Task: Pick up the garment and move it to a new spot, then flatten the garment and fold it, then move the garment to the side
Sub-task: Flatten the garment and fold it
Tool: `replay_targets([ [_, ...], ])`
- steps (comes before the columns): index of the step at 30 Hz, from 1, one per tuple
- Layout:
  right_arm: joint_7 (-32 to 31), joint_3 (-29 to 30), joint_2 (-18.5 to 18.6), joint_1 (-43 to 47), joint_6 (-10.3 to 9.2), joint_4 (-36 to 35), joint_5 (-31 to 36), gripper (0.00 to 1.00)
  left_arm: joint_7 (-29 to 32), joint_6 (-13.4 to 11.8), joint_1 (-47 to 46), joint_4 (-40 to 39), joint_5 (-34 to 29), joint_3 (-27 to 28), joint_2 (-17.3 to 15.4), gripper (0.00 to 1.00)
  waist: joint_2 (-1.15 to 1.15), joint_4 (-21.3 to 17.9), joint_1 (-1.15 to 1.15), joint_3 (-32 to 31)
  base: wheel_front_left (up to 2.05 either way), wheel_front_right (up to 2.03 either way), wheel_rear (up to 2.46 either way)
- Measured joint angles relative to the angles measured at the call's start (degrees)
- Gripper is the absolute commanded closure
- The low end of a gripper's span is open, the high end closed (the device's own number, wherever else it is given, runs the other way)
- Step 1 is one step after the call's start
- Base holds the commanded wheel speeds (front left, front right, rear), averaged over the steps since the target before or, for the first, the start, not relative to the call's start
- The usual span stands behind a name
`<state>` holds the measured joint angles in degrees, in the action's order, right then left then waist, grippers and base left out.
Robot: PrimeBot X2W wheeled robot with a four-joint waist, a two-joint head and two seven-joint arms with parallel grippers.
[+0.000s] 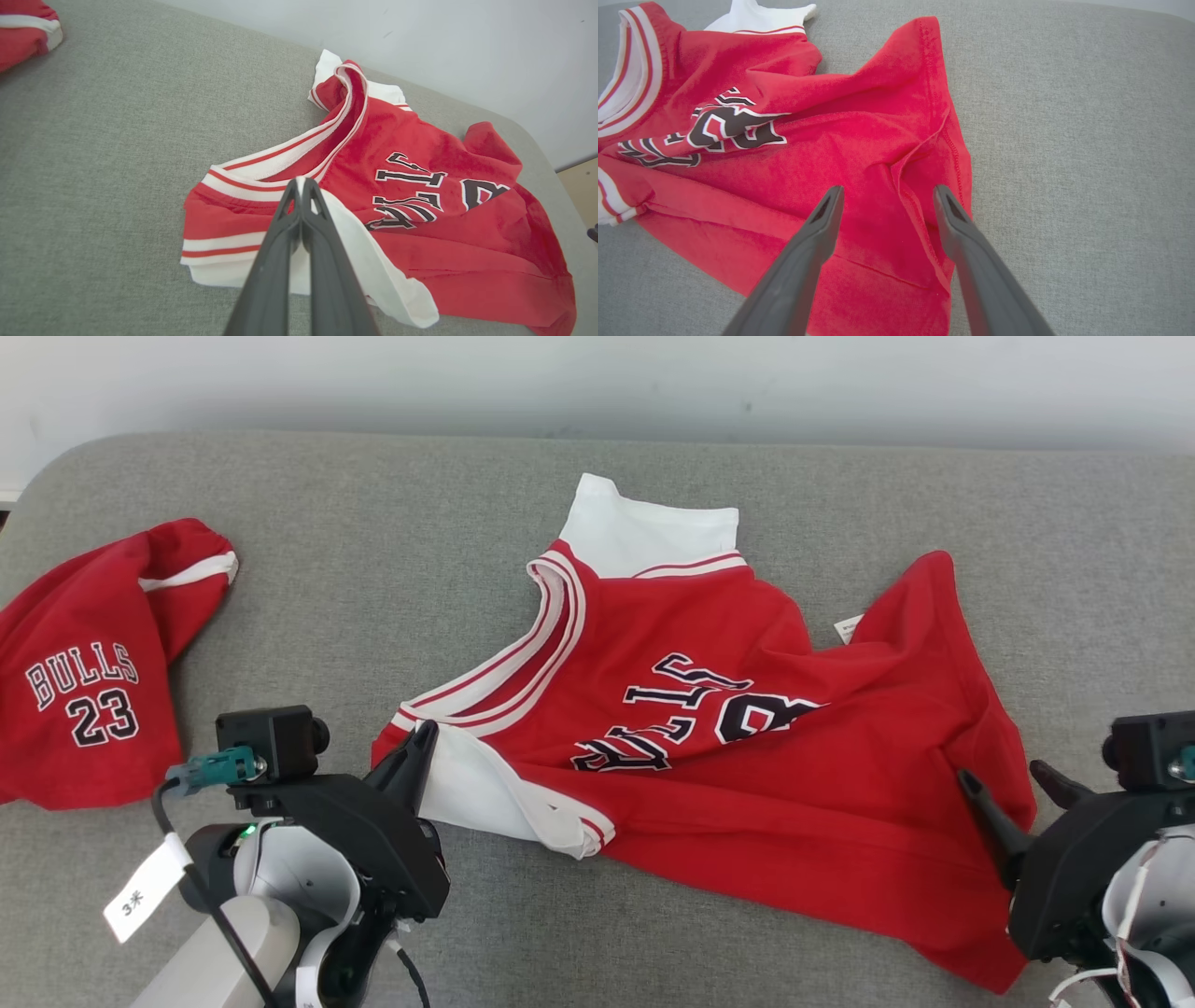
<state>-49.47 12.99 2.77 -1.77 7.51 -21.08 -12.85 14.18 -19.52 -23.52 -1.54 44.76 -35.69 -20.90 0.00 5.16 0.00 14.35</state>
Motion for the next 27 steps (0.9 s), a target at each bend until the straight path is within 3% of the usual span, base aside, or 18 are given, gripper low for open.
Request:
replay_targets([
  [9,-0.5,-1.2,0.0,2.0,0.0,0.8,0.3,0.0,1.6,-3.2,1.4,-1.6,-0.8,0.1,-2.0,0.0,0.0,0.9,0.0,0.0,0.0,0.0,0.0],
  [19,-0.9,4.9,0.0,16.6,0.0,-4.0,-4.8,0.0,0.6,-6.3,9.3,-8.5,-1.2,0.1,-5.2,0.0,0.0,1.0,0.0,-0.6,0.0,0.0,0.0],
  [27,3.8,4.7,0.0,16.9,0.0,-2.5,-6.3,0.0,-1.2,-7.2,14.0,-10.3,-1.4,-0.2,-6.0,0.0,0.0,-1.1,0.0,-0.3,0.0,0.0,0.0],
])
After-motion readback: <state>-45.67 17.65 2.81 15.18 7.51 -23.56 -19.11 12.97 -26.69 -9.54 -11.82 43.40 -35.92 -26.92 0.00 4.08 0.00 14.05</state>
